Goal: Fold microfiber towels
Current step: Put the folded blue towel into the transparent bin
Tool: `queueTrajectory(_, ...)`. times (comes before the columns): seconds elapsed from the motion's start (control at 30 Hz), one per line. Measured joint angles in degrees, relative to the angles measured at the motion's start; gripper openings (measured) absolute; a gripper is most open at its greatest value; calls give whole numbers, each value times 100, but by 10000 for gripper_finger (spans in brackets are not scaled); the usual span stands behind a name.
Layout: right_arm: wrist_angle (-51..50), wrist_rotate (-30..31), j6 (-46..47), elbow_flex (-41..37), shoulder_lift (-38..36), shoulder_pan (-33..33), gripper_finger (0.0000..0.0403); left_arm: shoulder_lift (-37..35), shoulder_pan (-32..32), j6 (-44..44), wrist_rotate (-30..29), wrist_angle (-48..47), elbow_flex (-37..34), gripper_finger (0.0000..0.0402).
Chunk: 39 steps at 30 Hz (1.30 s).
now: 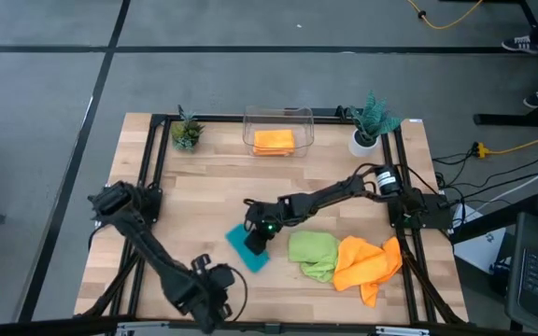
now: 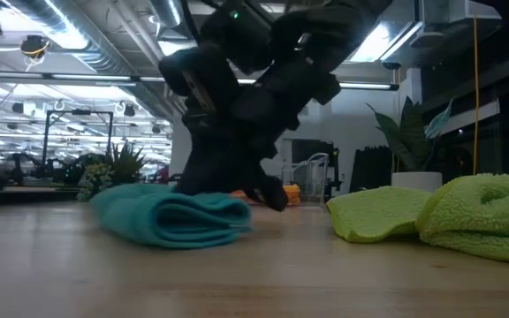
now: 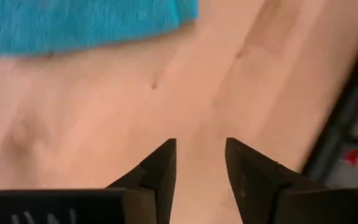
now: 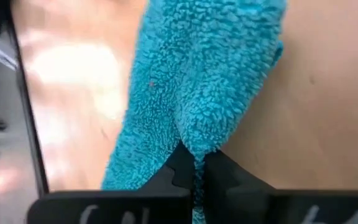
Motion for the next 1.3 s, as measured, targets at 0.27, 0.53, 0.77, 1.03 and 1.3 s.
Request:
queueTrajectory(0.27, -189, -513, -346, -1, -378, -403, 8, 0, -563, -1014, -6, -199, 469, 127)
queueTrajectory(0.53, -926, -514, -1154, 21, -1723, -996, 8, 2, -854, -1704, -290, -197, 481, 127)
queueTrajectory(0.77, -1803, -118, -1860, 23, -2843, -1681, 8, 4, -806, -1767, -470, -212, 481, 127)
queueTrajectory(1.03, -2513, 139, -2420, 26, -3601, -2752, 8, 4, -662, -1806, -629, -202, 481, 128)
queueTrajectory(1.3, -2631, 140, -3072, 26, -3649, -3794, 8, 4, -575, -1699, -637, -191, 481, 127)
